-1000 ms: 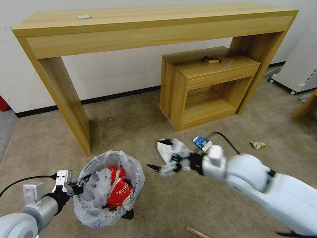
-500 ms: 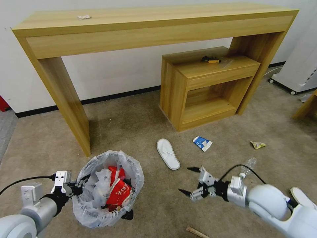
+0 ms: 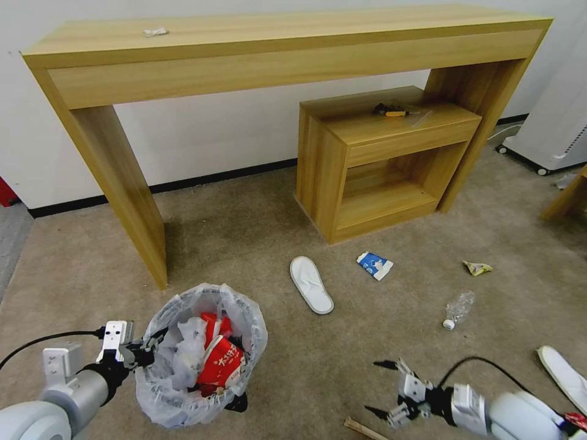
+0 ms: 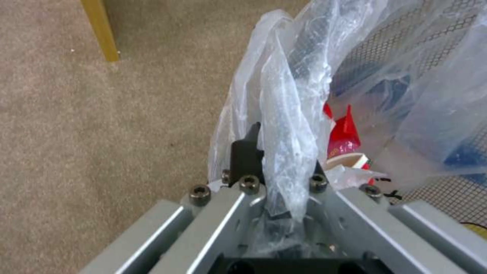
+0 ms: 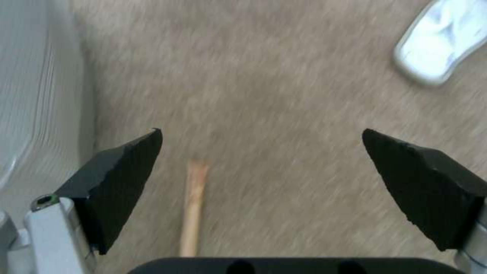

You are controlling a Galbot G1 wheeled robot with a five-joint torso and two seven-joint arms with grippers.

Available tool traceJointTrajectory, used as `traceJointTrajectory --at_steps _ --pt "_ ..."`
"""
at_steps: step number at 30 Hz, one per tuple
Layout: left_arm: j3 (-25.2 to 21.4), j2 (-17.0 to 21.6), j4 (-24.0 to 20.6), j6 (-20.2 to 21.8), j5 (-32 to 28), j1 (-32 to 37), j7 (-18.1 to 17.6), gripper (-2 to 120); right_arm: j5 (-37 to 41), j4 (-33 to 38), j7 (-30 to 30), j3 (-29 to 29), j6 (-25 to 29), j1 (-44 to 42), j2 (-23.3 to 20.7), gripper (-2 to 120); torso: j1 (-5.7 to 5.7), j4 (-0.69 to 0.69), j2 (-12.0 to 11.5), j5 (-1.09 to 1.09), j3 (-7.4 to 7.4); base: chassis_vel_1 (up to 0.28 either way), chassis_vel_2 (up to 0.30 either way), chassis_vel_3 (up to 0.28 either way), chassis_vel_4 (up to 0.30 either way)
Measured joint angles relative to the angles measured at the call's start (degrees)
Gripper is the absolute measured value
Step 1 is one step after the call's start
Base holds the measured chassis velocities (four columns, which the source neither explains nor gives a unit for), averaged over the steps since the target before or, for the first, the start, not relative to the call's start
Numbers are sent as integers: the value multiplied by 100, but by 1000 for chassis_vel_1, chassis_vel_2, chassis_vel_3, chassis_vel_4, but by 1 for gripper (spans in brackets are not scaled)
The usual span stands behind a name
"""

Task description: Pick up the trash bin and place the garbage on the floor into it.

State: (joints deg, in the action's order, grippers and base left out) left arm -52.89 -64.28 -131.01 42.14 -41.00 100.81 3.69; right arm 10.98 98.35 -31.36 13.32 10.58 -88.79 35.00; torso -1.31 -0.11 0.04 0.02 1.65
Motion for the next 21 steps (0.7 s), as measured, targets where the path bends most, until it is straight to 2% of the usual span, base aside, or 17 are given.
traceJointTrajectory --at_steps 9,21 --pt "91 49 8 0 37 28 -40 0 -227 -919 -195 100 413 -261 403 99 0 0 0 1 0 0 0 0 0" --pt "166 71 3 0 100 69 -50 0 -215 -1570 -319 122 693 -288 686 91 -1 0 0 1 0 0 0 0 0"
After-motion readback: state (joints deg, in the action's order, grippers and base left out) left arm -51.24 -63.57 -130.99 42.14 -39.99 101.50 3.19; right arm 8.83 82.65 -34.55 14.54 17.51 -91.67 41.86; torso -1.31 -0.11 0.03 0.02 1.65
